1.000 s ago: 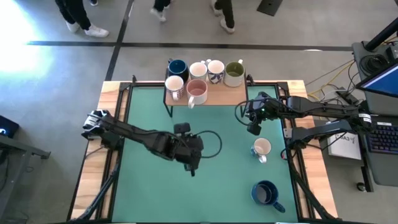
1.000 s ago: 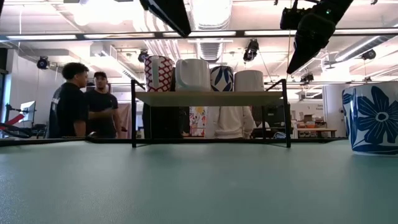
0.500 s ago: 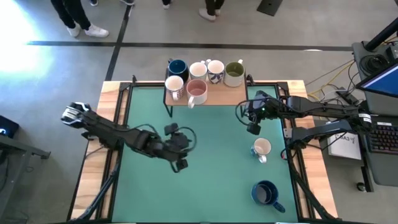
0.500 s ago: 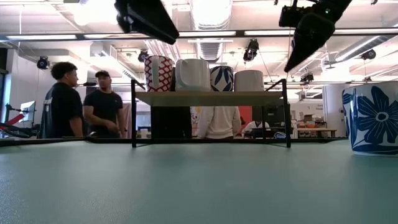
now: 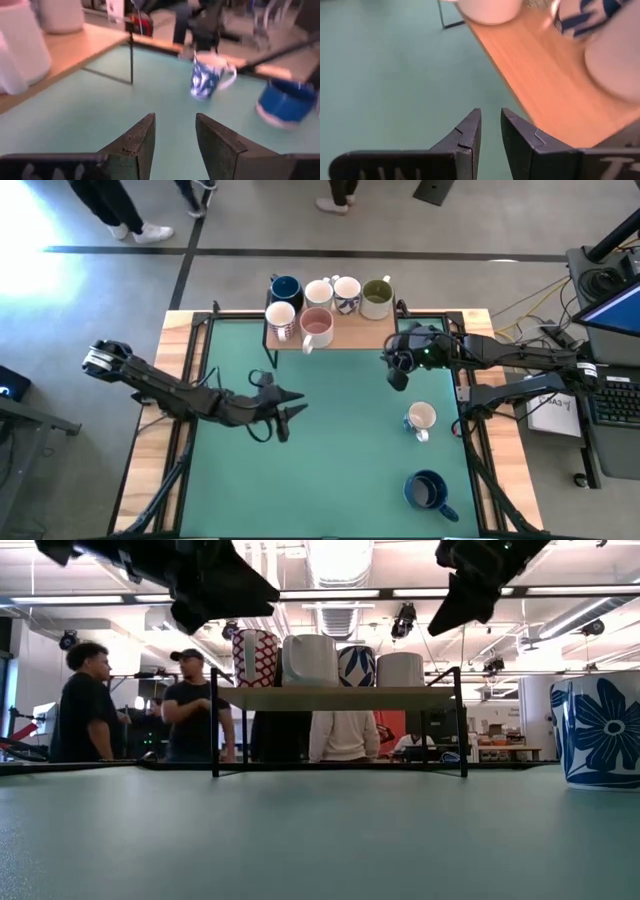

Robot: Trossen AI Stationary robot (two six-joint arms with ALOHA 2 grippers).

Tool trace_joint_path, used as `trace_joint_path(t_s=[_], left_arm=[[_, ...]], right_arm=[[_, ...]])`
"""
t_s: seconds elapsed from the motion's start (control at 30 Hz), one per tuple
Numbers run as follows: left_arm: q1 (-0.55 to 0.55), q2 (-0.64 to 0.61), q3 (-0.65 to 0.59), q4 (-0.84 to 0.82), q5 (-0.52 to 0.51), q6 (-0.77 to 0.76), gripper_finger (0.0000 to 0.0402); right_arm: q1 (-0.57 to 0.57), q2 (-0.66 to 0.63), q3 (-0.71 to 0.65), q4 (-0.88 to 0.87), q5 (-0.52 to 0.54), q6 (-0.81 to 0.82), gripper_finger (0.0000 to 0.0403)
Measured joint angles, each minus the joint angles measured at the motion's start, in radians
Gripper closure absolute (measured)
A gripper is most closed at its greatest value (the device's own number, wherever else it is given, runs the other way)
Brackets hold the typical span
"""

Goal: Place coffee mugs
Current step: Put the blue mug on the shelf

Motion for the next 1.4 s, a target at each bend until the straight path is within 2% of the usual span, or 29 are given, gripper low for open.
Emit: trace_joint_path(t_s=[0.1, 0.2, 0.37, 0.43, 0.57, 0.83, 1.1, 1.27, 1.4], left_arm=[[0.000, 0.001, -0.050, 0.133, -0.015, -0.001, 0.0278], [0.000, 0.002, -0.073, 0.184, -0.018, -0.021, 0.0278], [0.000, 0.002, -0.088, 0.188, -0.019, -0.063, 0.0278], [0.000, 0.002, -0.088, 0.197, -0.019, -0.043, 0.0278], [0.000, 0.002, -0.088, 0.220, -0.019, 0.017, 0.0278], [0.000, -0.018, -0.099, 0.218, -0.018, 0.026, 0.0278], [0.000, -0.046, -0.103, 0.191, -0.010, 0.055, 0.0278], [0.000, -0.048, -0.103, 0.182, -0.010, 0.060, 0.0278], [-0.003, -0.051, -0.104, 0.179, 0.002, 0.058, 0.0278]], right_arm=[[0.000, 0.000, 0.000, -0.002, -0.010, 0.140, 0.0339], [0.000, 0.000, 0.000, -0.005, -0.020, 0.135, 0.0339], [0.000, 0.000, 0.000, -0.021, -0.034, 0.230, 0.0339], [0.000, 0.000, 0.000, -0.016, -0.074, 0.214, 0.0339], [0.000, 0.000, 0.000, -0.011, -0.017, 0.263, 0.0339], [0.000, 0.001, 0.000, -0.066, -0.018, 0.315, 0.0339], [0.000, 0.001, 0.000, -0.082, -0.027, 0.236, 0.0339], [0.000, 0.001, 0.000, -0.079, -0.100, 0.230, 0.0339], [0.000, 0.003, 0.000, -0.063, -0.105, 0.236, 0.0339]])
